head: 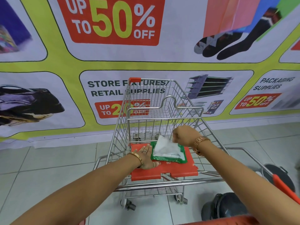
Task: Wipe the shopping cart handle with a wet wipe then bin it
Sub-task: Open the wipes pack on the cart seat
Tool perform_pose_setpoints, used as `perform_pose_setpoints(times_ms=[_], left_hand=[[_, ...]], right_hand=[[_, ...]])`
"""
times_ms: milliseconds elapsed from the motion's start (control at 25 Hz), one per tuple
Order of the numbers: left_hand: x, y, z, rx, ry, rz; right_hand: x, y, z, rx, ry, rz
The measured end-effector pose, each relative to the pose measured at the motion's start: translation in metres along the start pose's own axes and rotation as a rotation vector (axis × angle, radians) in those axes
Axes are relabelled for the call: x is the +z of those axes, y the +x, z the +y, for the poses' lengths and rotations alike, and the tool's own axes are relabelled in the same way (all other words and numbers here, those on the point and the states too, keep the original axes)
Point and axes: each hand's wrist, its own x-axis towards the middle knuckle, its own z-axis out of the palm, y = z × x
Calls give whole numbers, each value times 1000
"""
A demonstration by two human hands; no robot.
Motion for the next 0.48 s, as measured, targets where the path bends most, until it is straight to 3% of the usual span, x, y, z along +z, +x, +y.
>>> perform_pose_setpoints(times_ms=[160,280,480], left_hand=[[2,1,0,-20,3,35],[3,2,-1,-41,4,43],[3,7,-3,-49,2,43]], right_hand=[[20,7,5,100,58,45],[39,12,8,159,0,-83],[54,19,11,228,-21,-91]])
